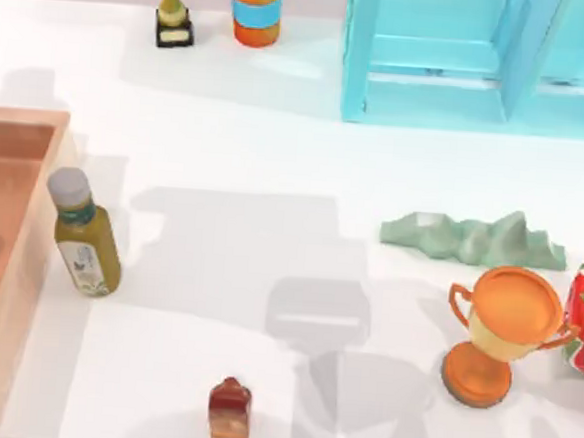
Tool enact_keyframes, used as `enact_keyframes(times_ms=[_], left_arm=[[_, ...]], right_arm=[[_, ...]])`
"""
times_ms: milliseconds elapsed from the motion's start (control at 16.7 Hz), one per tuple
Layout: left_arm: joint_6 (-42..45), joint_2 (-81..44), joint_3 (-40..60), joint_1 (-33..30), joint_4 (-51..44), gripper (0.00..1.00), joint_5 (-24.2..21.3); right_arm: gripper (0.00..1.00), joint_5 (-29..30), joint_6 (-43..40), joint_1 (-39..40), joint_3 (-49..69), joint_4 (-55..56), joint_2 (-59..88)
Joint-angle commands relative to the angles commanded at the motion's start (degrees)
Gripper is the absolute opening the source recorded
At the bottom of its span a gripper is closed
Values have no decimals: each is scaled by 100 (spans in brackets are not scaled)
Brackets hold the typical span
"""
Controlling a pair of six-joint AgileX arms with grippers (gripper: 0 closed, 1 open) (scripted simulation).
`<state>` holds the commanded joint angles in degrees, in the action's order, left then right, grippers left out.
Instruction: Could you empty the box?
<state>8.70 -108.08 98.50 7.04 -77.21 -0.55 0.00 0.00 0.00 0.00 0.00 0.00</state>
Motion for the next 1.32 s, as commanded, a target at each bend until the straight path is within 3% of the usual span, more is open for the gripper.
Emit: enact_keyframes(times_ms=[540, 1140, 1320], left_arm=[[132, -150, -149, 136, -9, 100, 58], [183, -465, -1768, 208, 1905, 100, 66], [168, -490, -1910, 178, 2066, 100, 59]], right_arm=[[100, 0, 0, 0, 0, 0, 0], [100, 0, 0, 0, 0, 0, 0], [100, 0, 0, 0, 0, 0, 0]])
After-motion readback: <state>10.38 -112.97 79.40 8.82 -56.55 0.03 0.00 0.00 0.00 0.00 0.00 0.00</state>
